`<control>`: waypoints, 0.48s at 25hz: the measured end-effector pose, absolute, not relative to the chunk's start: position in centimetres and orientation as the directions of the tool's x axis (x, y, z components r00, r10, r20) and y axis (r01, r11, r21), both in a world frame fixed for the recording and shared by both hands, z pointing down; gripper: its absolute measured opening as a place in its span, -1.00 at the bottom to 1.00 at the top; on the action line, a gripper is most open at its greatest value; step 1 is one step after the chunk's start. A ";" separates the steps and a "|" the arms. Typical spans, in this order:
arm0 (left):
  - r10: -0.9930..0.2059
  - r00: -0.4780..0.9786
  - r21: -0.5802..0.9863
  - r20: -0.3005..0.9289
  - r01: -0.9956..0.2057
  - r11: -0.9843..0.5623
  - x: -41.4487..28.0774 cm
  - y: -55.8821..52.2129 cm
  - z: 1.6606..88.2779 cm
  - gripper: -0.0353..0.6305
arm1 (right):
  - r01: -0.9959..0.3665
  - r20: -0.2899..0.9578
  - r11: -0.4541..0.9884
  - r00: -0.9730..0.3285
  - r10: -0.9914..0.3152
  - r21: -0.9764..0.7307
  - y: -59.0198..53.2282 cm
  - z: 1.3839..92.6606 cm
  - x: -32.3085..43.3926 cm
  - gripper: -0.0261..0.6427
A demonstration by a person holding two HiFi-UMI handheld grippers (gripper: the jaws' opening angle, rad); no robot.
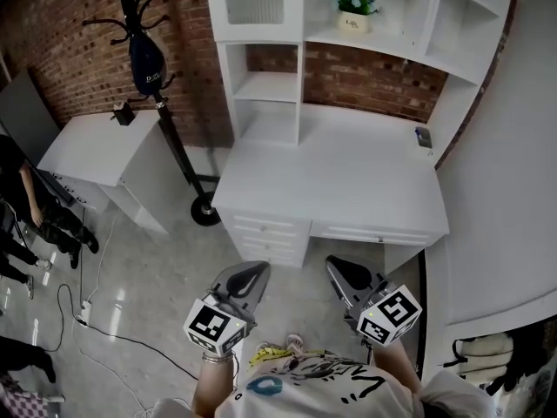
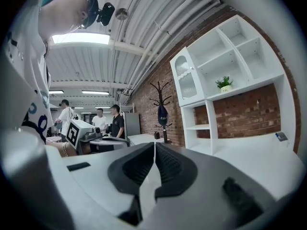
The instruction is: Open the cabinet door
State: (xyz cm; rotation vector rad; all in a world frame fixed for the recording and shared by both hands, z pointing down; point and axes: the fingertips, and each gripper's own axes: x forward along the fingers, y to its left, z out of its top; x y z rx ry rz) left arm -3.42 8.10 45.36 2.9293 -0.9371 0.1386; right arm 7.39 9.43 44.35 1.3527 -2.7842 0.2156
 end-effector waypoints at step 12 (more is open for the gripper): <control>-0.548 0.827 0.046 0.129 -0.557 -0.829 -5.0 3.0 45.8 -0.85 | -0.792 0.107 0.597 -0.610 -0.785 -0.129 3.7 44.6 5.8 -0.83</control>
